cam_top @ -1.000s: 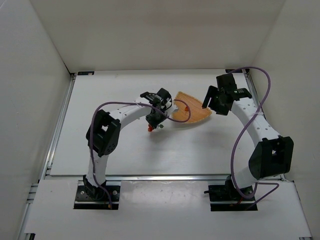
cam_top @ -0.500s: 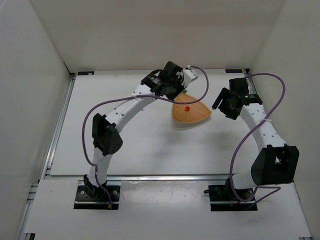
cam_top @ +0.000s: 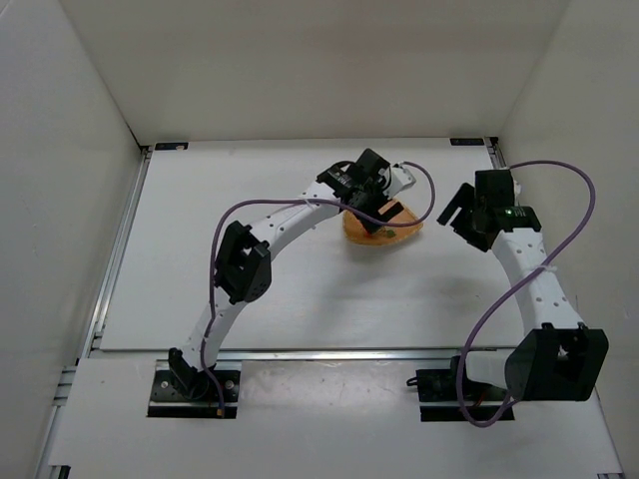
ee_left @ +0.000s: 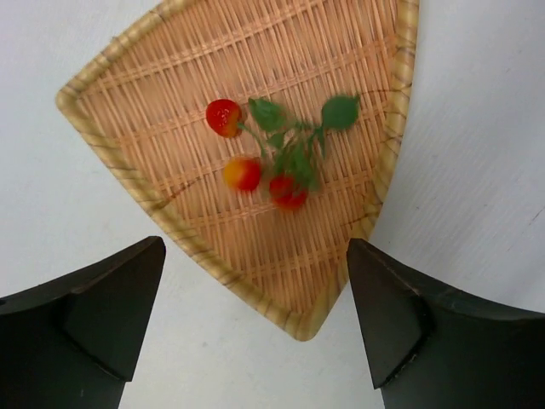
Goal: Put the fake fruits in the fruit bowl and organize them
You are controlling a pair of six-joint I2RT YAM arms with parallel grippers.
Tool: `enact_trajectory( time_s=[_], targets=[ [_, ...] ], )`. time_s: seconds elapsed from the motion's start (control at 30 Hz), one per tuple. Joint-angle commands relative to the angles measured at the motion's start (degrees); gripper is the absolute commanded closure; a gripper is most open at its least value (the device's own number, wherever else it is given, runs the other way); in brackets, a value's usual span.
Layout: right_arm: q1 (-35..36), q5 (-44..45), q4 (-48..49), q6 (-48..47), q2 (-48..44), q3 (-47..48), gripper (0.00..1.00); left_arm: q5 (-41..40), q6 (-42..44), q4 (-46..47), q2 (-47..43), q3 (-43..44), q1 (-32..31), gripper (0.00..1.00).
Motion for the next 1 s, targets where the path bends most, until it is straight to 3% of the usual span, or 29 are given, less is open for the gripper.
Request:
enact_trajectory(
  time_s=[0.0, 0.13, 0.23, 0.5, 0.7, 0.8, 0.97],
  targets=[
    [-0.7, 2.1, -0.7, 0.2, -3.6, -1.3, 0.17, -2.4, -0.1, 1.7, -7.5, 1.2, -0.3, 0.0],
    [-1.2, 2.6, -1.9, -0.3, -6.3, -1.9, 0.11, -10.2, -0.6, 1.7, -14.8, -1.5, 0.4, 0.0],
    [-1.9, 1.5, -3.1, -3.5, -8.1, -2.4, 0.03, -13.3, -2.9, 1.7, -20.3, -7.0, 5.1, 0.0],
    [-6.1, -1.2, -7.8, -7.1, -12.9, -6.2, 0.01, -12.6, -6.8, -1.1, -41.1, -31.0, 29.7, 0.0],
    [-7.9, -2.7, -9.9, -9.8, -14.1, -7.4, 0.01, -2.0, -8.0, -4.3, -54.5, -47.4, 49.5, 0.0],
    [-7.9, -3.9, -9.9, -9.1, -15.6, -7.4, 0.01, -1.2, -8.0, -3.7, -60.2, -56.8, 56.6, 0.0],
    [-7.9, -6.1, -9.3, -8.6, -16.8, -7.9, 0.01, -1.2, -8.5, -2.5, -66.1, -66.3, 61.1, 0.0]
  ],
)
